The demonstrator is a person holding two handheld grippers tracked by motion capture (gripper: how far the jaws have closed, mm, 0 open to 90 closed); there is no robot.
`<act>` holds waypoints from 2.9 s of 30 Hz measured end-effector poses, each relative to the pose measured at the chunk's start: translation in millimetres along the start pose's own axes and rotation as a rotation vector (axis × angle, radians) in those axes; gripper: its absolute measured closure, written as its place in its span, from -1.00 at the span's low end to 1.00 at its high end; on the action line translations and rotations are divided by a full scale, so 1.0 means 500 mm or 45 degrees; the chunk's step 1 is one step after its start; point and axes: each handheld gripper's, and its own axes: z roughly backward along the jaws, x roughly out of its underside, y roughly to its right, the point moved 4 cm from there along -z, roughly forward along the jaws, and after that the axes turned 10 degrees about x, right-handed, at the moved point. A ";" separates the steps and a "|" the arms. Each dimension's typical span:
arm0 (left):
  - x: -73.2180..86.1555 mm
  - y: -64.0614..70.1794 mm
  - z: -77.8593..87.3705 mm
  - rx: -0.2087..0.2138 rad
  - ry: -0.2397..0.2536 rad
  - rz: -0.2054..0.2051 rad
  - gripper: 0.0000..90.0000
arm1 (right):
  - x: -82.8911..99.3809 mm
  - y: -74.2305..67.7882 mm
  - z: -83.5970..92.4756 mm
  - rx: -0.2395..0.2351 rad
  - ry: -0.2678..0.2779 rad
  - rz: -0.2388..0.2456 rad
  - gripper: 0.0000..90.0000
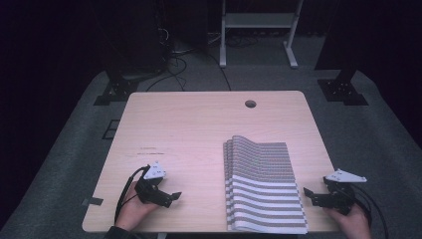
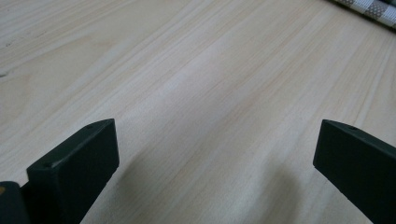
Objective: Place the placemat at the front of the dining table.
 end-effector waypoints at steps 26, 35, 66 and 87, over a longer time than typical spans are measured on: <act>-0.065 0.019 -0.021 0.088 0.054 -0.046 -1.00 | 0.002 -0.002 0.002 -0.003 -0.001 0.000 -0.79; -0.087 0.023 -0.030 0.119 0.054 -0.061 -1.00 | 0.002 -0.002 0.003 -0.004 0.000 -0.001 -0.79; -0.185 0.068 -0.081 0.223 0.096 -0.132 -1.00 | 0.001 -0.002 0.002 -0.004 -0.001 0.000 -0.79; -0.228 0.107 -0.129 0.305 0.072 -0.175 -1.00 | 0.001 -0.002 0.002 -0.003 -0.001 0.001 -0.79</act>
